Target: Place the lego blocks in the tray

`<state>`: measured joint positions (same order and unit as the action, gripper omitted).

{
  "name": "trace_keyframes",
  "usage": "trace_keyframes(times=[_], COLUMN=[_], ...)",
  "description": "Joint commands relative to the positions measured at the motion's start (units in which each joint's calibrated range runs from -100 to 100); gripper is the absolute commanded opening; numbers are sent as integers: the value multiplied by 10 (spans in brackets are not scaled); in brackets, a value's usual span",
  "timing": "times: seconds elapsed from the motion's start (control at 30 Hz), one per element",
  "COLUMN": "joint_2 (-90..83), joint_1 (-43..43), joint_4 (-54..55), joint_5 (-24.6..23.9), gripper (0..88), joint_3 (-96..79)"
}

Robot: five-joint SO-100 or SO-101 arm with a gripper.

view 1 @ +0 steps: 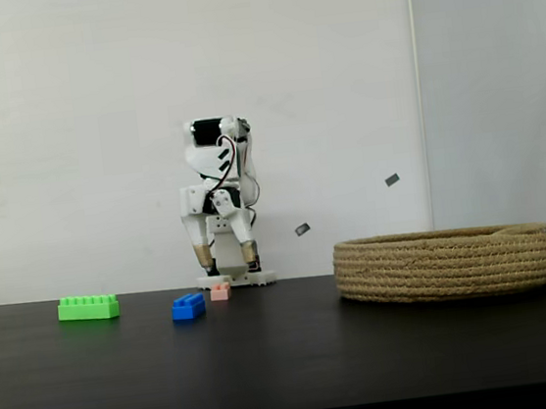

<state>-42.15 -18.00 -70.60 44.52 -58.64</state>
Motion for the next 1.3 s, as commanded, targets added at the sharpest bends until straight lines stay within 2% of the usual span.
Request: trace_keyframes(times=[0.0,0.07,0.17,0.4,0.8,1.0,1.13,1.27], joint_2=[30,55,95,168,276,311,311,294], joint_1=[8,9,7,4,-20,-21,-14,-9], joint_4=[-4,-4,-4,3,55,81,84,97], joint_5=[14,13,5,16,27,24,13,-8], gripper=[254,211,205,262,267,189,2,0], joint_3=[32,32,31,67,126,139,141,137])
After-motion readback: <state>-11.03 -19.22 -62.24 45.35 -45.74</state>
